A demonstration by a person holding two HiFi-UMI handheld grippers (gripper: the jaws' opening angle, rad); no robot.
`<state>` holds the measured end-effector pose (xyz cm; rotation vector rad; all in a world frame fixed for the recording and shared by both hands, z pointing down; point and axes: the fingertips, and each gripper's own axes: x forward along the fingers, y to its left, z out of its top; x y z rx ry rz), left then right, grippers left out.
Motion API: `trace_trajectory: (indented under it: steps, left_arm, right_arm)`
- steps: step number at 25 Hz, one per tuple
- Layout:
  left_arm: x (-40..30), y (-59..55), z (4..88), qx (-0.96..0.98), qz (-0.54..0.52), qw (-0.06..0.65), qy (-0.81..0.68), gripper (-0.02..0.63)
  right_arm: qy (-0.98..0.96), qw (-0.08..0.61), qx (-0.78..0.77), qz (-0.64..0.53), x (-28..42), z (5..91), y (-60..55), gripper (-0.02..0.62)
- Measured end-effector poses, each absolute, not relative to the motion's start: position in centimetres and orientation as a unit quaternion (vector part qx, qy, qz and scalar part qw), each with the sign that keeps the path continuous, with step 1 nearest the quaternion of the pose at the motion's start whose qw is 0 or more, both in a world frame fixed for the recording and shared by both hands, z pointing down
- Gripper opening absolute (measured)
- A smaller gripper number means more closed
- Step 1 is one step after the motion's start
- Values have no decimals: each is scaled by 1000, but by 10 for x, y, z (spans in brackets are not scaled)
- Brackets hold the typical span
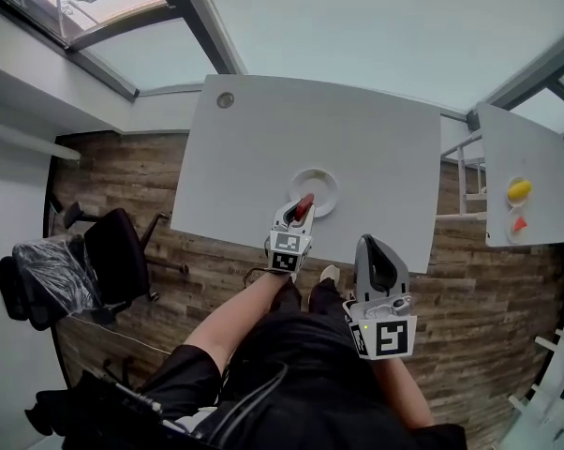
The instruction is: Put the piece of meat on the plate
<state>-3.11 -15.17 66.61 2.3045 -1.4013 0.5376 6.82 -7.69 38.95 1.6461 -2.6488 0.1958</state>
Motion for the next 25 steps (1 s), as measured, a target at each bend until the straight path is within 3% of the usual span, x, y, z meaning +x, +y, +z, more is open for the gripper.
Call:
trace_trajectory:
  steps: [15, 25]
  left_arm:
    - [-13, -171, 745, 806, 265, 254, -465, 94]
    - [4, -181, 760, 809, 256, 280, -450, 94]
  right_arm:
    - [-836, -4, 537, 112, 78, 398, -84, 3]
    - [-834, 9, 540, 112, 82, 406, -85, 3]
